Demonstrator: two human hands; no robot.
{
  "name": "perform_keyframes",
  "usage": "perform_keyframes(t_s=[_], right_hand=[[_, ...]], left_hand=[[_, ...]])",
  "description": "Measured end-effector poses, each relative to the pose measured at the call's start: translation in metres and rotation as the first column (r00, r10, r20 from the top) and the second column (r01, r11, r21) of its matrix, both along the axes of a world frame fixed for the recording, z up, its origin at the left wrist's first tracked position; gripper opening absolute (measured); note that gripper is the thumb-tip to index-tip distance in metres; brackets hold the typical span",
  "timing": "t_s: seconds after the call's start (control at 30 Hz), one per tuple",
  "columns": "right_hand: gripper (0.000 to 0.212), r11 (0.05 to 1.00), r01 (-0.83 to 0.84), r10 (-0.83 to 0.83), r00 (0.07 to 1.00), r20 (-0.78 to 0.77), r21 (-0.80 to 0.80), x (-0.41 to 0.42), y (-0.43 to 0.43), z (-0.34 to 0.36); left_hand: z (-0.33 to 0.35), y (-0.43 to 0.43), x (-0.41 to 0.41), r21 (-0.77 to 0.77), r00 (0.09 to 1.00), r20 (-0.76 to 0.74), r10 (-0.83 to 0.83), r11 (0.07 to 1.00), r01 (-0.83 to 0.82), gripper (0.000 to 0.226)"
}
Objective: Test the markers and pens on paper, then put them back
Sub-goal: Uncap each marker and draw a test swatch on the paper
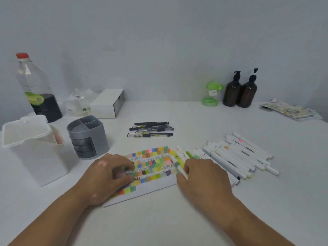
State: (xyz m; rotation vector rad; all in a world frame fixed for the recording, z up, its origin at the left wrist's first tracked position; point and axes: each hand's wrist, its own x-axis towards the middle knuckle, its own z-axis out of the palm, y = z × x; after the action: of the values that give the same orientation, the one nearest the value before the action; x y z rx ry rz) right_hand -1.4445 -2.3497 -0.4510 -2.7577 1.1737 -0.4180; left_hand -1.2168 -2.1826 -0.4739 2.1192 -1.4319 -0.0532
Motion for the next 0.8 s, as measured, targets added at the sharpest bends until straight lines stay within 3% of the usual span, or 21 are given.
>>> perform_keyframes(t_s=[0.17,0.4,0.8], right_hand=[[0.044,0.994,-0.035,0.035,0.999,0.004,-0.103,-0.008,-0.018,-0.021],[0.034,0.991,-0.010,0.014,0.999,0.029,-0.137,-0.007,-0.047,-0.031],[0.034,0.991,0.088,-0.083,0.995,0.055,-0.103,-0.012,-0.087,-0.031]], left_hand=[[-0.002,-0.007,-0.004,-0.005,0.998,0.063,-0.018,1.000,0.018,0.021],[-0.002,-0.022,-0.010,0.054,0.993,0.116,-0.030,0.998,0.024,0.023],[0.003,-0.061,-0.012,0.127,0.984,0.077,-0.161,0.980,0.150,0.014]])
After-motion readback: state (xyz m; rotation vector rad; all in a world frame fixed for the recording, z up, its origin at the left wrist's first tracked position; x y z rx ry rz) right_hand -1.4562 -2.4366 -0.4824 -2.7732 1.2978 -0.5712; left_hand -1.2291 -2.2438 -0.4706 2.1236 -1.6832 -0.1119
